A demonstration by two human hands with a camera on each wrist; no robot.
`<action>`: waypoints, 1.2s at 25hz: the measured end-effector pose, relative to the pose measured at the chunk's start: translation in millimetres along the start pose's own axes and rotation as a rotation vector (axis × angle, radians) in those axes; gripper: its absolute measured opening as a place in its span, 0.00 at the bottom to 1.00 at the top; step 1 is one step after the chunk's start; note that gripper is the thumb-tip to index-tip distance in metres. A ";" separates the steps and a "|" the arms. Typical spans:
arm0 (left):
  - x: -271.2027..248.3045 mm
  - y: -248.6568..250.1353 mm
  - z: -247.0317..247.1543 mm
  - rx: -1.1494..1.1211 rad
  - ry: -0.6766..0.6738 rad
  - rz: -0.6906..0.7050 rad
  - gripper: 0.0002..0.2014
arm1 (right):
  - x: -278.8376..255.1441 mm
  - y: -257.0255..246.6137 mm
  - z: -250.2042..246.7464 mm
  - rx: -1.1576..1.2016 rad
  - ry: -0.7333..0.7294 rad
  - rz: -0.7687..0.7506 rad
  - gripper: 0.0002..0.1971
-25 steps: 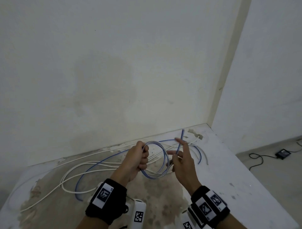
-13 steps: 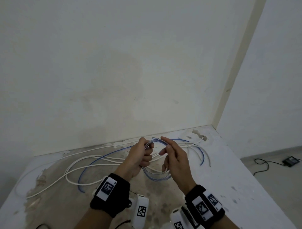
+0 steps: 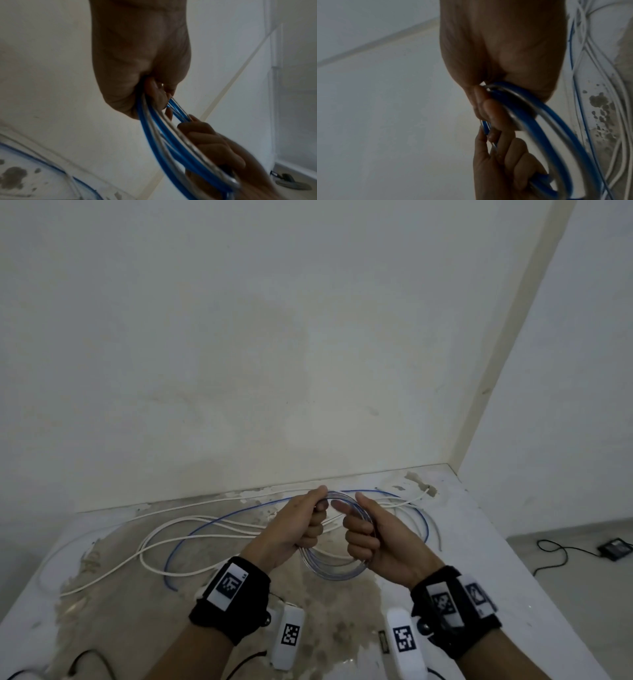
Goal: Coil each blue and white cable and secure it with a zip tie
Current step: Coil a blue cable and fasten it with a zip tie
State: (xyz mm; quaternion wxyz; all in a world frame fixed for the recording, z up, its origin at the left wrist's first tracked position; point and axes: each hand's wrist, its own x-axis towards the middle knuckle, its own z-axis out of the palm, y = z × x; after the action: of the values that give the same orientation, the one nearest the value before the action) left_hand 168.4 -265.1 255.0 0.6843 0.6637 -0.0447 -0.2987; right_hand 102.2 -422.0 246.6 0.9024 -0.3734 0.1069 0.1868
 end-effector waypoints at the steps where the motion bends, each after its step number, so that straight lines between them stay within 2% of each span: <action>1: -1.2 -4.6 -3.1 -0.019 0.008 -0.005 0.20 | 0.6 -0.5 0.4 -0.049 -0.033 0.042 0.19; 3: -0.3 -12.6 -1.2 -0.061 0.032 -0.001 0.20 | 1.8 -1.3 3.6 -0.158 -0.034 0.019 0.16; 6: 0.5 -28.4 -8.6 -0.104 0.169 0.043 0.21 | 10.6 10.2 11.6 -0.216 0.005 -0.017 0.17; 10: -25.3 -66.7 -61.4 -0.048 0.375 0.065 0.15 | 19.8 28.2 2.6 -0.246 0.003 0.017 0.18; 12: -61.4 -116.9 -110.8 0.038 0.503 -0.026 0.11 | 22.8 40.4 -6.8 -0.289 0.025 0.051 0.18; 14: -103.4 -179.3 -158.1 0.095 0.647 -0.173 0.10 | 21.8 49.7 -21.8 -0.300 0.087 0.077 0.19; 17: -168.8 -255.8 -215.3 0.419 0.921 -0.342 0.13 | 20.3 66.4 -37.9 -0.291 0.165 0.144 0.21; 20: -211.1 -295.6 -245.9 0.382 1.230 -0.458 0.11 | 24.6 77.4 -50.4 -0.278 0.128 0.210 0.20; 21: -218.6 -302.0 -250.8 0.344 1.290 -0.484 0.12 | 25.7 83.0 -54.0 -0.219 0.051 0.275 0.19; 22: -222.6 -310.1 -256.6 0.316 1.325 -0.514 0.13 | 29.3 91.9 -57.6 -0.188 0.002 0.316 0.22; 24: -222.8 -313.2 -259.9 0.276 1.356 -0.571 0.15 | 27.1 93.0 -65.3 -0.239 0.000 0.191 0.28; 25: -221.9 -311.6 -260.9 0.267 1.354 -0.598 0.17 | 24.6 93.3 -59.6 -0.298 0.063 0.148 0.23; 26: -221.3 -311.6 -263.0 0.270 1.343 -0.617 0.18 | 26.1 97.2 -55.1 -0.254 0.078 0.199 0.16; 27: -220.2 -310.4 -264.5 0.273 1.337 -0.624 0.18 | 21.3 93.2 -52.0 -0.293 0.151 0.243 0.14; 30: -220.6 -313.3 -269.7 0.325 1.326 -0.601 0.15 | 12.9 93.6 -38.1 -0.340 0.273 0.190 0.17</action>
State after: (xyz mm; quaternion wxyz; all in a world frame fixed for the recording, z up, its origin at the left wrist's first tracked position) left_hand 1.9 94.6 5.0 0.3498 0.7810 0.5174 0.0003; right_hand 72.8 -384.9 156.4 0.7819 -0.5301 0.2296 0.2341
